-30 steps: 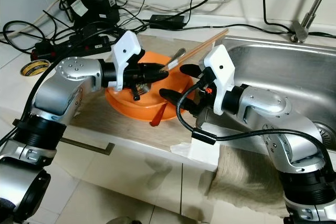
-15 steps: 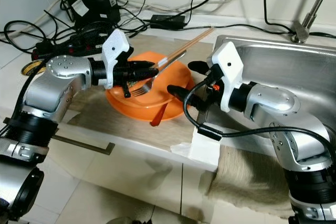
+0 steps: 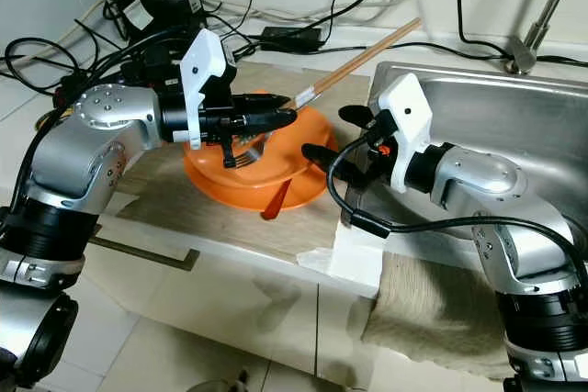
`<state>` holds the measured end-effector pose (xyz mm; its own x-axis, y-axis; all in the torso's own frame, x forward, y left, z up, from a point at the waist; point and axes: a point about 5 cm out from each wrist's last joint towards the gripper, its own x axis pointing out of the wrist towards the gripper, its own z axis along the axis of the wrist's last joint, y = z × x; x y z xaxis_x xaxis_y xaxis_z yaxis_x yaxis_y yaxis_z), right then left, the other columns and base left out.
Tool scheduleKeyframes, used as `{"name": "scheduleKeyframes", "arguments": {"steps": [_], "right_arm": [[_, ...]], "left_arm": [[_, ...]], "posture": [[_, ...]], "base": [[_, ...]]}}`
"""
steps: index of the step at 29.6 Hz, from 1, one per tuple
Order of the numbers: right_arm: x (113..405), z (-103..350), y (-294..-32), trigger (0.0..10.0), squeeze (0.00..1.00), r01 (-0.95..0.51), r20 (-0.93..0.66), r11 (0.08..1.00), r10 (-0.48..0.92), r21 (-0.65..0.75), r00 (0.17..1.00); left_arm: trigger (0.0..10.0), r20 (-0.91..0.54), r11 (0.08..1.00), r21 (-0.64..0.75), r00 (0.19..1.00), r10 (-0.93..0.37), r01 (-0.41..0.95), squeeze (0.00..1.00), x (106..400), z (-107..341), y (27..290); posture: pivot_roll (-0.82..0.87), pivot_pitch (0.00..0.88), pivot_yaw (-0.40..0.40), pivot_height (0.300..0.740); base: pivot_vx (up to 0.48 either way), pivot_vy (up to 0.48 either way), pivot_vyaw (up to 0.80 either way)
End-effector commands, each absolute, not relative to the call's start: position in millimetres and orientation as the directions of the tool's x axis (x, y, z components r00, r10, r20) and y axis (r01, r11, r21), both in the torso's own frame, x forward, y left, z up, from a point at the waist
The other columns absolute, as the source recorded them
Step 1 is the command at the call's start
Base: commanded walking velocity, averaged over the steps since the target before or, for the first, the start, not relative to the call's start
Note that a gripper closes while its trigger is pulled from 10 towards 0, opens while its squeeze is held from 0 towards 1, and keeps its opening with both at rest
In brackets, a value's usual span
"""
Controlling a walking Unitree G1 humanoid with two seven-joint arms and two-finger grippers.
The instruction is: Kitchen organization
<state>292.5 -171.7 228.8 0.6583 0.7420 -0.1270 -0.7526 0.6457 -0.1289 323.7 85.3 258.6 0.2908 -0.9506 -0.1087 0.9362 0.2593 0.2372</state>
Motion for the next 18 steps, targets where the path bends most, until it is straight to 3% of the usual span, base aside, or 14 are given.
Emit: {"name": "scheduleKeyframes", "arguments": {"steps": [1,18], "right_arm": [[294.1,236.3,-171.4,10.0,0.0,-0.749,-0.093,0.645,0.745,-0.155,0.661],[294.1,248.7,-165.9,10.0,0.0,-0.757,-0.039,0.634,0.762,-0.158,0.646]], "left_arm": [[0.0,-0.108,0.244,0.235,0.275,-0.955,0.941,0.0,319.8,260.3,87.7],[0.0,-0.116,0.225,0.198,0.251,-0.961,0.954,0.0,316.2,253.7,82.2]], "posture": [[-0.04,0.0,0.083,0.74],[-0.04,0.0,0.084,0.74]], "base": [[0.0,0.0,0.0],[0.0,0.0,0.0]]}}
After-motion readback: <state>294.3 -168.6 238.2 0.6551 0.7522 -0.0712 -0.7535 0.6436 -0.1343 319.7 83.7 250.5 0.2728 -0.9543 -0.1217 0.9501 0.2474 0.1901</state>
